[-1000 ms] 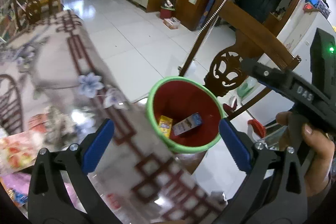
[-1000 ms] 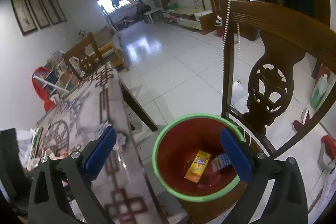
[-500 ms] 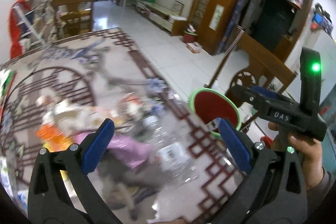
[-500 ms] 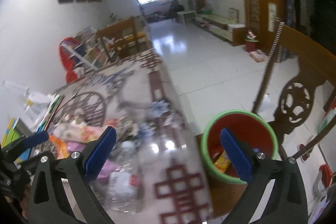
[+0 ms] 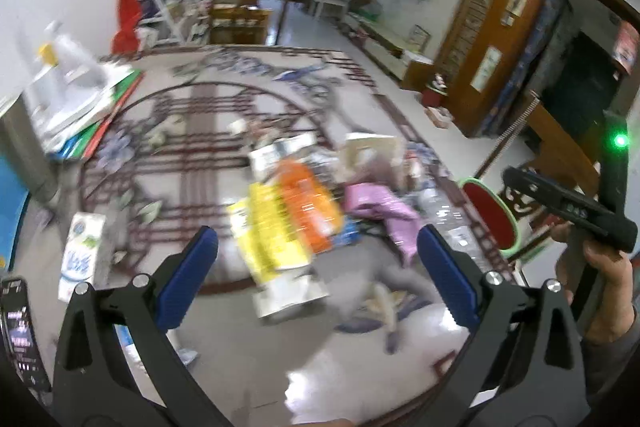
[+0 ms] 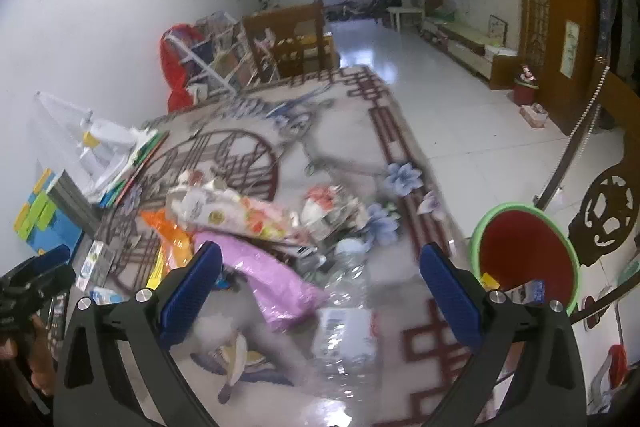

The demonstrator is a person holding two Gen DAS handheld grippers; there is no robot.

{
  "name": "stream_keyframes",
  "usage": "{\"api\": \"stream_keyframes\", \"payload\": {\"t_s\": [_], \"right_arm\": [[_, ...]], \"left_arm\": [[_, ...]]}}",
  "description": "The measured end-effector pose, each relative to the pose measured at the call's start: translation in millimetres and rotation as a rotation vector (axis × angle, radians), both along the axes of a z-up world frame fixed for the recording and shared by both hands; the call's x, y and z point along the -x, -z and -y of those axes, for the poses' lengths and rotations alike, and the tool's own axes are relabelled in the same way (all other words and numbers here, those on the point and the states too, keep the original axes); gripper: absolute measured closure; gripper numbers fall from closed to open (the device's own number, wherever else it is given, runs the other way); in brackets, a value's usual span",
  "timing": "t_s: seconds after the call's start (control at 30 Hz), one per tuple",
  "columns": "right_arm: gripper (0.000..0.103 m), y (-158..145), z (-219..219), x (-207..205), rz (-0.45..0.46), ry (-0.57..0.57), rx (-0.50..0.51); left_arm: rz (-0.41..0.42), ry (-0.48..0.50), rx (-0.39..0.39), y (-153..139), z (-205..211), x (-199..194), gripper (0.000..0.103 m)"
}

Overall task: Collect trash
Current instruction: 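Move both tools back over the table, then grasp the white snack wrapper with the left tool while the right tool grasps the water bottle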

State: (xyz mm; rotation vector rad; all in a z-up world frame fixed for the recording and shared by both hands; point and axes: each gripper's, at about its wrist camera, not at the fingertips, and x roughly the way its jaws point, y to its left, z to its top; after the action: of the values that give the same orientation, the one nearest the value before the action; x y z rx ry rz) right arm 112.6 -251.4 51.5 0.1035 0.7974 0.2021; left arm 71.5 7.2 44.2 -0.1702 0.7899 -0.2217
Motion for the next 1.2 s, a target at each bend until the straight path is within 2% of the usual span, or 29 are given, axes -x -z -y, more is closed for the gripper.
{"api": "stream_keyframes", "payload": {"t_s": [0.27, 0.4, 0.57, 0.8, 1.0, 1.2], "right_arm": [[0.007, 22, -25, 0, -0.032, -0.033, 0.041], [0.007, 35, -24, -1, -0.060, -0.034, 0.049], [0.007, 48, -20, 0, -0.086, -0.035, 0.053], [0.007, 66, -22, -3, -0.122, -0.042, 0.029], [0.007, 82, -21, -9, -0.184, -0.046, 0.044], [0.007, 98, -8, -15, -0.232, 0.005, 0.059]], "left_arm": [[-0.039, -0.129, 0.019, 21, -54, 8, 0.005], [-0.082, -0.156, 0.032, 31, -67, 5, 0.005], [-0.153, -0.198, 0.013, 49, -83, 8, 0.005], [-0.291, -0.239, -0.030, 84, -85, 23, 0.005], [-0.366, -0.290, -0.060, 107, -85, 18, 0.005], [-0.425, -0.333, -0.024, 129, -91, 15, 0.007]]}}
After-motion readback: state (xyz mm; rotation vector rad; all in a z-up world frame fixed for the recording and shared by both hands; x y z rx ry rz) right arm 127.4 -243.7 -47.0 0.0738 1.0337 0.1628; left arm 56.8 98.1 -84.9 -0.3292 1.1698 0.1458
